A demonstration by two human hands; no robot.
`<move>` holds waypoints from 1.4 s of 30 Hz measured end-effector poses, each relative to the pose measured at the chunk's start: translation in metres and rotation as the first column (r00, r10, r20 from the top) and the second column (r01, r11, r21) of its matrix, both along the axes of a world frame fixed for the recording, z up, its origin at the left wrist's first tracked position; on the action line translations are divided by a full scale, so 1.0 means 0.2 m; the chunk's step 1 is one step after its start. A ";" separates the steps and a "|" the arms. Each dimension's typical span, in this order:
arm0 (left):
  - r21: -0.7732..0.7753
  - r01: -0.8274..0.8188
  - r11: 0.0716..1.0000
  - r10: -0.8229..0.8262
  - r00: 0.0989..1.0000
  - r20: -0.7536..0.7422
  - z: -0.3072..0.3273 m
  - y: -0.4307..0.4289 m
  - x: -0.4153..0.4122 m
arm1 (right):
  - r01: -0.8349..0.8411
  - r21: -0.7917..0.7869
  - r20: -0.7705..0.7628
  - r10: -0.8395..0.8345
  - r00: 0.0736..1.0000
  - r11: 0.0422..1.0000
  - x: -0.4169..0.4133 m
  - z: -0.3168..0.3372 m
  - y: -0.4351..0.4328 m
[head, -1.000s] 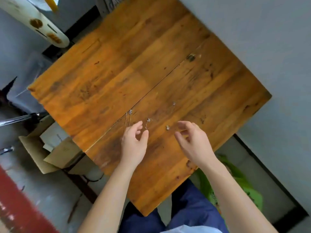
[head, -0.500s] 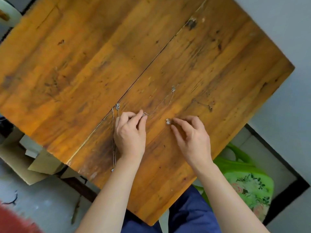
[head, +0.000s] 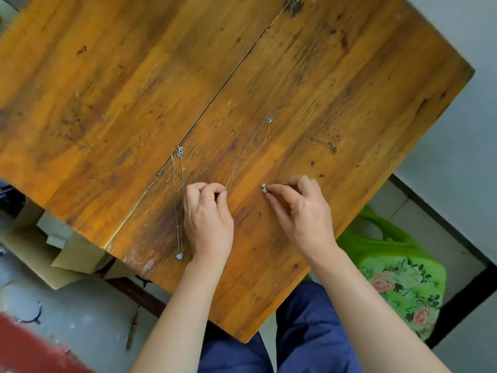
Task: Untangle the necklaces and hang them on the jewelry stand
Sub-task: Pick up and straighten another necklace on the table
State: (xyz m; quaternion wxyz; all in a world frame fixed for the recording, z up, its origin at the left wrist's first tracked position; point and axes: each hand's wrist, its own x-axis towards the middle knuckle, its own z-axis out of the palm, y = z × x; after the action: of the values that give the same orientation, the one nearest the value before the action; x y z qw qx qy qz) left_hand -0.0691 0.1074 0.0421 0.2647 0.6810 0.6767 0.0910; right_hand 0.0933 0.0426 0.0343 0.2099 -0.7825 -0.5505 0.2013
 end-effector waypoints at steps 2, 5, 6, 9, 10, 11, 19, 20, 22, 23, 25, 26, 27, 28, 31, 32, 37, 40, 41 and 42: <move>-0.007 0.001 1.000 0.000 0.999 0.050 0.01 -0.04 -0.01 | -0.009 -0.001 -0.010 0.009 1.000 1.000 -0.01 0.01 -0.04; -0.064 -0.088 0.994 0.098 0.980 0.170 0.06 -0.11 -0.01 | -0.013 0.012 -0.037 0.013 0.999 1.000 -0.03 0.04 -0.09; -0.089 -0.124 0.988 0.140 0.970 0.200 0.08 -0.13 -0.01 | -0.014 0.020 -0.048 0.015 0.999 1.000 -0.04 0.05 -0.11; -0.138 -0.202 0.970 0.231 0.942 0.243 0.12 -0.21 -0.02 | -0.052 0.038 -0.058 0.054 0.997 0.998 -0.07 0.07 -0.17; -0.165 -0.232 0.959 0.268 0.931 0.249 0.13 -0.25 -0.02 | -0.075 0.037 -0.053 0.077 0.996 0.996 -0.07 0.06 -0.20; -0.192 -0.266 0.945 0.310 0.917 0.252 0.13 -0.28 -0.03 | -0.099 0.033 -0.048 0.100 0.994 0.995 -0.08 0.05 -0.23; -0.218 -0.274 0.937 0.297 0.952 0.079 0.12 -0.36 -0.07 | -0.096 -0.049 -0.108 0.090 0.990 0.994 -0.06 0.04 -0.38; -0.199 -0.253 0.947 0.273 0.959 0.077 0.12 -0.33 -0.06 | -0.028 -0.054 -0.135 0.020 0.991 0.998 -0.06 0.05 -0.37; -0.157 -0.209 0.965 0.224 0.971 0.083 0.10 -0.24 -0.02 | 0.135 -0.057 -0.182 -0.143 0.973 0.989 -0.05 0.06 -0.32; -0.137 -0.185 0.973 0.199 0.976 0.094 0.09 -0.20 0.01 | 0.209 -0.065 -0.190 -0.218 0.957 0.976 -0.04 0.07 -0.29; -0.093 -0.130 0.987 0.141 0.983 0.121 0.08 -0.10 0.07 | 0.307 -0.089 -0.189 -0.319 0.929 0.948 -0.01 0.07 -0.21; -0.067 -0.102 0.992 0.110 0.986 0.123 0.07 -0.06 0.11 | 0.332 -0.100 -0.191 -0.345 0.919 0.938 0.00 0.07 -0.18; -0.043 -0.079 0.996 0.083 0.989 0.119 0.07 -0.01 0.15 | 0.345 -0.111 -0.195 -0.361 0.912 0.932 0.01 0.07 -0.15; -0.020 -0.058 0.998 0.060 0.992 0.109 0.06 0.03 0.18 | 0.349 -0.119 -0.198 -0.367 0.909 0.929 0.02 0.07 -0.12; 0.016 -0.005 1.000 0.003 0.998 0.070 0.04 0.13 0.25 | 0.329 -0.115 -0.188 -0.346 0.919 0.937 0.05 0.06 -0.05; 0.013 0.005 1.000 -0.006 0.999 0.051 0.03 0.16 0.27 | 0.316 -0.116 -0.180 -0.333 0.926 0.942 0.06 0.05 -0.03; -0.027 0.018 0.999 -0.018 0.999 0.028 0.02 0.23 0.29 | 0.278 -0.147 -0.137 -0.298 0.945 0.949 0.09 0.03 0.01; -0.148 0.029 0.989 -0.026 0.999 0.022 0.03 0.27 0.29 | 0.271 -0.156 -0.142 -0.293 0.946 0.950 0.09 0.03 0.01; -0.177 0.042 0.983 -0.039 0.999 0.021 0.03 0.28 0.29 | 0.269 -0.161 -0.141 -0.292 0.946 0.950 0.09 0.03 0.02; -0.200 0.056 0.978 -0.050 0.998 0.033 0.03 0.29 0.29 | 0.269 -0.171 -0.142 -0.294 0.945 0.948 0.10 0.03 0.02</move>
State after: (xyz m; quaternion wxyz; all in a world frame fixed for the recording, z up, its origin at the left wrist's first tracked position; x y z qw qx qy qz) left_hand -0.0101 0.1651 0.0488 0.3438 0.6672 0.6603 0.0243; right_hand 0.1126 0.0467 0.0405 0.2226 -0.8473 -0.3967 0.2742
